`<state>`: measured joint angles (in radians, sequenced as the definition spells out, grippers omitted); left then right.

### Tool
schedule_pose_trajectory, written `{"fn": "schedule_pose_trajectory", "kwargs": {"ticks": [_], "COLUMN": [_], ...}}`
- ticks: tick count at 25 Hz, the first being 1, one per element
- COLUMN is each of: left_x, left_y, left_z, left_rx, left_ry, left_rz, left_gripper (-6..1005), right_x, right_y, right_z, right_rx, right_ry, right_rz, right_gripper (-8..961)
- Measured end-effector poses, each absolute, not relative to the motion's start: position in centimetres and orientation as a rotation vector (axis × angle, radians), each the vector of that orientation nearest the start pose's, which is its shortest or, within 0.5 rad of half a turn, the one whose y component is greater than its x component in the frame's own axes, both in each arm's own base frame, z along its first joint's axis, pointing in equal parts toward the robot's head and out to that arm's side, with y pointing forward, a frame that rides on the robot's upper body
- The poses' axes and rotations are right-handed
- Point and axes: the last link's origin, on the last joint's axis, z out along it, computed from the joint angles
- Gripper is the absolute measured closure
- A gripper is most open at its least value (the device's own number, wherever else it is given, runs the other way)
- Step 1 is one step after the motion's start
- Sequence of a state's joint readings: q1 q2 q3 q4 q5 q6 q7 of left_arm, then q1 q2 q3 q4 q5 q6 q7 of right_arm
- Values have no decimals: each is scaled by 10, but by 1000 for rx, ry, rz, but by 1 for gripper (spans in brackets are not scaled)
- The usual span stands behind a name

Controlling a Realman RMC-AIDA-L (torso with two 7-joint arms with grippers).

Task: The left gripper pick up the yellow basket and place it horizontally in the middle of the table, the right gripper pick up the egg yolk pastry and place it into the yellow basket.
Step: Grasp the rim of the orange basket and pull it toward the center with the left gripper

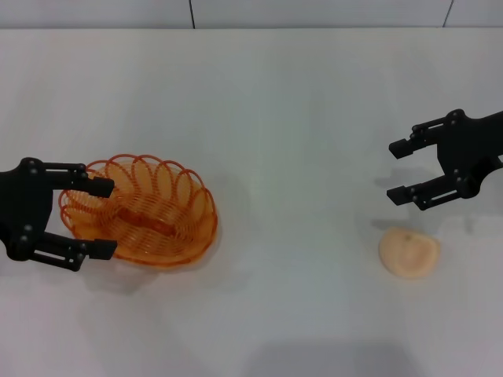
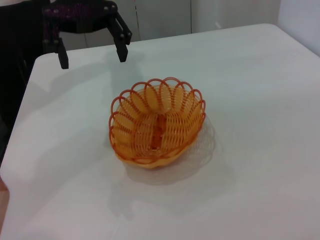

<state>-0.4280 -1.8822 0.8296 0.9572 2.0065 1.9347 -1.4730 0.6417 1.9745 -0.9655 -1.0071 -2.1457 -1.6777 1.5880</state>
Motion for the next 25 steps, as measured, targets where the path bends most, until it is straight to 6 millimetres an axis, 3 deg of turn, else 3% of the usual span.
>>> {"fn": "schedule_pose_trajectory", "kwargs": {"ticks": [7,16,25], "left_x": [-268,-253,-251], "left_y": [296,298,312], "left_z": [102,135,148], "left_rx": [-3003,-2827,-2607], "left_ry": [-435,-817,-1191], "left_rz": [-396,-251,-8], "left_gripper": [123,123,124], "right_x": [204,207,201], "right_y": [362,364,359], "right_z": [45,43,38], "right_rx": [-2998,-2972,-2998], "right_ry": [192,161,144], "right_rz": [154,153,196], "right_gripper": [218,218,219]}}
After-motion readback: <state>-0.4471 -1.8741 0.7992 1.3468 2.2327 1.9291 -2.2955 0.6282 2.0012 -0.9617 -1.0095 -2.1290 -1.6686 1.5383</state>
